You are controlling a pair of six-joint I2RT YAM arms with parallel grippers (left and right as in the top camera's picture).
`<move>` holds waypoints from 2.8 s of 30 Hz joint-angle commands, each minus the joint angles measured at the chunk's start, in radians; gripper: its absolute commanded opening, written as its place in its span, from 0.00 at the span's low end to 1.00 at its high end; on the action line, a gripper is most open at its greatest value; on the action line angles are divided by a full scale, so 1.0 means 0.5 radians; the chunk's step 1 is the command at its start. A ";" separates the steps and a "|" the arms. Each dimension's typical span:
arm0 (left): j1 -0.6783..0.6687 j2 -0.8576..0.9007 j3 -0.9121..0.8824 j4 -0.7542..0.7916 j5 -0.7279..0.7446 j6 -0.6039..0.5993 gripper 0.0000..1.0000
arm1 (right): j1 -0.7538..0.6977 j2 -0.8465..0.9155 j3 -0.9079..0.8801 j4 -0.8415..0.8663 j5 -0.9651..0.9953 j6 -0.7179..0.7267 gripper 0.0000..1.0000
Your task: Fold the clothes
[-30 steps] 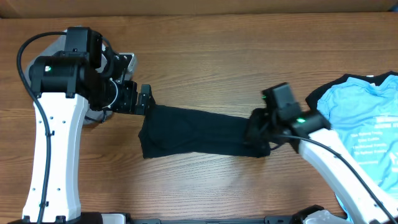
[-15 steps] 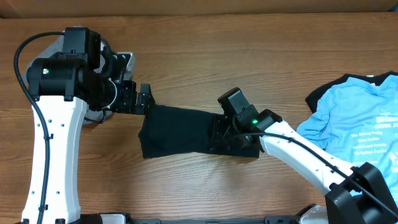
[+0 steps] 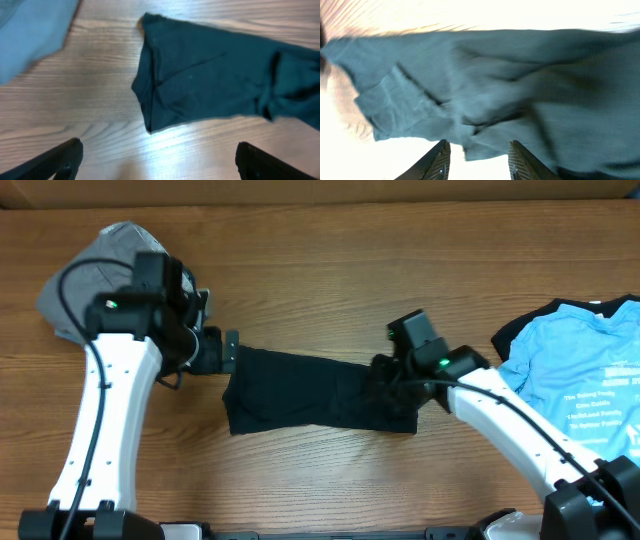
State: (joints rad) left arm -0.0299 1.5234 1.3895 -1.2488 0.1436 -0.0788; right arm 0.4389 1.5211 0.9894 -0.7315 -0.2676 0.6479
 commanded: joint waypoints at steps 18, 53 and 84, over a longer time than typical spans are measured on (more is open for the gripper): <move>0.009 0.417 -0.846 1.026 0.174 -0.046 1.00 | -0.142 -0.393 0.029 -0.127 -0.134 -0.159 0.41; 0.037 0.311 0.236 -0.050 0.266 -0.098 0.04 | -0.397 -0.593 0.029 -0.195 -0.074 -0.159 0.42; -1.163 0.756 0.382 -0.191 -0.163 -0.494 0.71 | -0.443 -0.593 0.029 -0.269 -0.074 -0.205 0.43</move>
State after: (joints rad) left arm -0.6331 1.9011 1.5127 -1.3132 0.1196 -0.3096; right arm 0.2222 1.2407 0.9894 -0.8680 -0.3096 0.5709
